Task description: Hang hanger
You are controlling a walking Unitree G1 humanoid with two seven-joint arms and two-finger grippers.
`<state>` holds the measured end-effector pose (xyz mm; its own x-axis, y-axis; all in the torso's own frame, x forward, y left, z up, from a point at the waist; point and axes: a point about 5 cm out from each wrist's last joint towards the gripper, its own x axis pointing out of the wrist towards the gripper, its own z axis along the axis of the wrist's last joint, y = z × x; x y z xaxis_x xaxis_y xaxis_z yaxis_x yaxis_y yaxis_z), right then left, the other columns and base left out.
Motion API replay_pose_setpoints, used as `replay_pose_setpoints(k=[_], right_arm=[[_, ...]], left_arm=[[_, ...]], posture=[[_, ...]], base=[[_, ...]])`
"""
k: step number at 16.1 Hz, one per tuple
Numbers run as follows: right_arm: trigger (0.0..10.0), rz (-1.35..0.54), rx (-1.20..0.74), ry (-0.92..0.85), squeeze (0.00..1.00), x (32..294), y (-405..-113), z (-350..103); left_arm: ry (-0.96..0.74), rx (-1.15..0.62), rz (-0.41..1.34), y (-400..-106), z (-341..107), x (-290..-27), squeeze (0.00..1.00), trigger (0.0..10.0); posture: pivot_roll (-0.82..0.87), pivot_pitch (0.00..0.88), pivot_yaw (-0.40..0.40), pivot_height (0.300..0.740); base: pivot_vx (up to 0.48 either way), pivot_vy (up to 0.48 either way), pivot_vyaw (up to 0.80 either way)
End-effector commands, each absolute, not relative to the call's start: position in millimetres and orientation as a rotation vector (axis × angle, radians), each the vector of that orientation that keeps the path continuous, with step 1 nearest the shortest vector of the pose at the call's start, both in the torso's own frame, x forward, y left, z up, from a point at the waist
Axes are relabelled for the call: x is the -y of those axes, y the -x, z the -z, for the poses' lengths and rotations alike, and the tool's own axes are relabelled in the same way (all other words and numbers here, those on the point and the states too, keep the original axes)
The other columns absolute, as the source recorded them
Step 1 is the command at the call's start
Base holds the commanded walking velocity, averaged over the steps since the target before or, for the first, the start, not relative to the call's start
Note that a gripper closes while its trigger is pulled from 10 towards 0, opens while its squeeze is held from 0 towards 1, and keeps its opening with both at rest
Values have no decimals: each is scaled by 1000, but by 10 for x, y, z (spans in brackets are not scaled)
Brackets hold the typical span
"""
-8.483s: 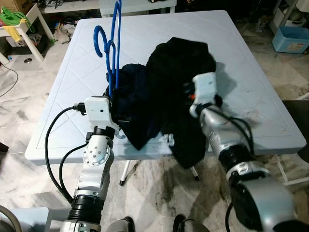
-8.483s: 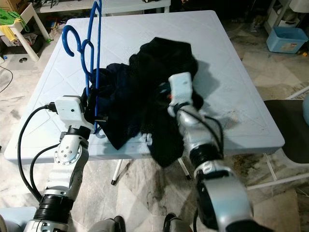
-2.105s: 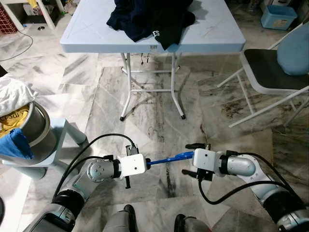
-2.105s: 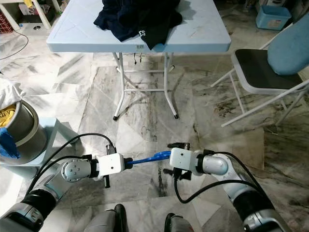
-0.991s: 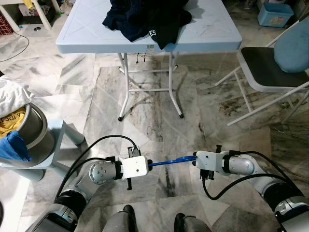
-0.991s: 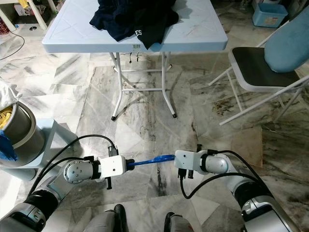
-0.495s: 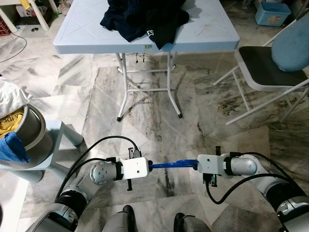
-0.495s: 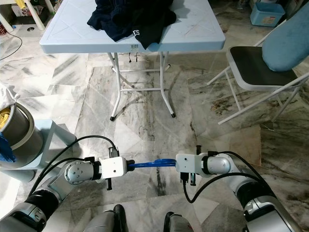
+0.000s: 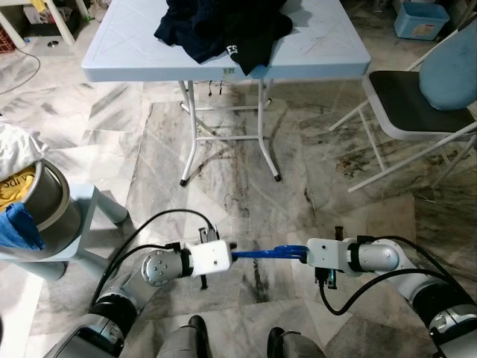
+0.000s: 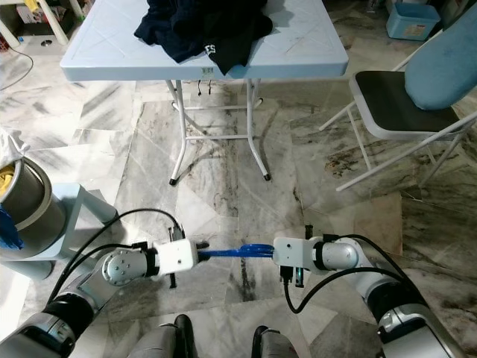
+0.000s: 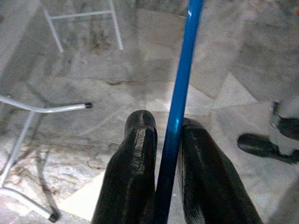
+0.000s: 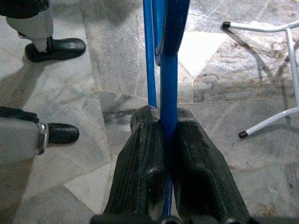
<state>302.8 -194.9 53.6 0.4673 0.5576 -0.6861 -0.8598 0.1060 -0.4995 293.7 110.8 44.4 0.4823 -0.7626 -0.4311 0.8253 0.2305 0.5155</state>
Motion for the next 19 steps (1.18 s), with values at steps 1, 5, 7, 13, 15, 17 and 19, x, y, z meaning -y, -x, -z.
replay_pose_setpoints(k=[1, 5, 7, 13, 15, 17, 19], right_arm=[[0, -993, -371, 973, 0, 1991, -3047, -518], [0, -784, -334, 942, 0, 1989, -3158, -539], [0, -712, -355, 930, 0, 1992, -3162, -484], [0, -423, -401, 721, 0, 2061, -3244, -461], [0, -338, -427, 589, 0, 2068, -3245, -431], [0, -218, -430, 433, 0, 2093, -3239, -410], [0, -77, -443, 272, 0, 2136, -3182, -340]], left_arm=[[-766, -47, 1073, -2965, -495, -1078, 1000, 10000], [-841, 112, 910, -3071, -650, -1097, 1000, 10000], [-870, 176, 821, -3126, -728, -1137, 1000, 10000], [-613, 304, 482, -3199, -923, -1246, 1000, 10000], [-531, 279, 386, -3193, -895, -1312, 1000, 10000], [-365, 161, 216, -3193, -769, -1433, 1000, 10000], [-140, -1, 120, -3114, -536, -1487, 1000, 10000]], posture=[[-38, 209, -10, 740], [-40, 208, -6, 740], [-36, 210, -4, 740], [-30, 206, -6, 740], [-27, 204, -7, 740], [-23, 200, -9, 740], [-16, 195, -13, 740]], base=[[0, 0, 0], [0, 0, 0], [0, 0, 0], [0, 0, 0], [0, 0, 0], [0, 0, 0], [0, 0, 0]])
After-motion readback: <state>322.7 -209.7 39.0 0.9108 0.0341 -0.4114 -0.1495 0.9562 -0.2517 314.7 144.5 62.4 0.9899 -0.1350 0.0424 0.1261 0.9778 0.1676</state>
